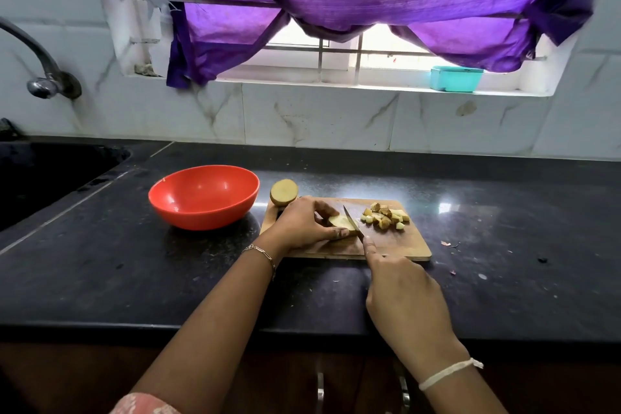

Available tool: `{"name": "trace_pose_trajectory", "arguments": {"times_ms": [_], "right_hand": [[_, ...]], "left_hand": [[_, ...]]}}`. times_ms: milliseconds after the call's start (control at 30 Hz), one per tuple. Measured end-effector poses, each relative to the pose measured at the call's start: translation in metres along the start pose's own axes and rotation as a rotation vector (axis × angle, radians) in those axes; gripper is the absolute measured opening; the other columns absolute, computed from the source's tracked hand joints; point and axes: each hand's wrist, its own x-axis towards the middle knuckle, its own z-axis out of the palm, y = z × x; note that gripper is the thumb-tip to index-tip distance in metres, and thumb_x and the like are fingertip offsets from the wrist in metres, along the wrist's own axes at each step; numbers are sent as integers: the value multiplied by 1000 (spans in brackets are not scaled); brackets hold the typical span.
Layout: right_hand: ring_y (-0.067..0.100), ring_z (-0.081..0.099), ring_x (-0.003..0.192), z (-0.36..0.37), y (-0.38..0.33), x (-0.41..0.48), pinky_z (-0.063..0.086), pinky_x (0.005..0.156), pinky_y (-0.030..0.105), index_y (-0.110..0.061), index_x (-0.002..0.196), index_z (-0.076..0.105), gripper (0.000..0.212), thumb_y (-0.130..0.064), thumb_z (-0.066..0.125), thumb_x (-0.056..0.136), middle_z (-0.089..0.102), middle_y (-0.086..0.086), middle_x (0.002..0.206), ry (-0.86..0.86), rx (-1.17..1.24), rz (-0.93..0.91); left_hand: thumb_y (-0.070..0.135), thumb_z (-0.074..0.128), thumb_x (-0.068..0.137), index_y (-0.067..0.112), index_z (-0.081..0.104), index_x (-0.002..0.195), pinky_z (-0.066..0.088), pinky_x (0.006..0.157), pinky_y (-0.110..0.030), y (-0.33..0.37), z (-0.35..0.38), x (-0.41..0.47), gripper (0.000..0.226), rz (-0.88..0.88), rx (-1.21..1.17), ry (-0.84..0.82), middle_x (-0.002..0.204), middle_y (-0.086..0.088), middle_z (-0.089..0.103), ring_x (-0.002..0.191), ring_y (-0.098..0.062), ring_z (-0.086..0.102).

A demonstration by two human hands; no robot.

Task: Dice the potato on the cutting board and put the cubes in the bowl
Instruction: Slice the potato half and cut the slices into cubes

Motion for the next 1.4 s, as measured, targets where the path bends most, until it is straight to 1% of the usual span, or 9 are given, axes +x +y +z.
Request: {"name": "trace_pose_trajectory", "arguments": {"times_ms": [433,567,667,733,867,1067,1167,1300,1400], "right_hand": [[20,62,101,-2,-13,12,51,77,29,-13,153,18,59,-3,38,98,60,2,117,-38,-95,-36],[21,61,101,-11,-12,25,51,79,30,-14,136,45,42,-5,43,95,61,5,113,-68,-98,-46],[21,60,100,-15,-15,26,50,78,30,-14,125,53,31,-6,43,96,61,5,112,-83,-92,-44],[21,60,101,-16,-15,25,50,78,30,-15,128,51,34,-7,43,96,60,5,113,-76,-86,-51],[21,58,104,-18,-11,21,50,81,31,-17,138,43,45,-8,45,95,59,4,116,-54,-66,-73],[19,58,110,-19,-2,-6,49,85,32,-30,149,27,57,-16,41,96,59,-2,123,-21,61,-15],[18,60,105,-16,-1,-12,49,83,30,-32,152,19,61,-16,39,97,60,-3,121,47,159,46],[21,58,106,-9,-7,-11,47,84,30,-29,154,9,66,-13,39,97,55,-2,126,53,235,70],[21,56,107,-1,-12,-10,47,85,33,-29,154,8,66,-12,36,97,54,-3,122,32,221,42]], "left_hand": [[45,74,80,24,66,119,24,63,10,1,0,-1,46,27,37,8,106,12,60,80,0,48],[45,73,80,24,66,120,24,63,10,1,-1,-2,45,35,37,2,99,14,54,72,3,46],[44,74,80,23,67,117,26,63,9,1,0,-3,44,31,23,-1,100,14,55,73,4,47],[42,76,78,22,67,116,32,65,2,0,1,-2,45,25,0,9,103,12,60,81,0,52],[41,79,75,19,67,117,41,82,-17,-3,6,1,49,3,-50,15,114,4,66,93,-7,55],[42,79,75,18,67,117,43,92,-21,-4,6,3,50,16,-39,4,116,2,65,103,-9,57],[40,78,76,16,63,123,43,86,-16,-4,3,1,55,6,-43,-6,121,2,63,99,-7,56],[36,76,80,17,63,121,37,63,2,-4,1,-1,47,2,-32,6,116,3,65,88,-1,53],[36,76,80,18,66,117,31,60,7,-3,1,-4,43,1,-32,35,110,4,67,83,-1,53]]}}
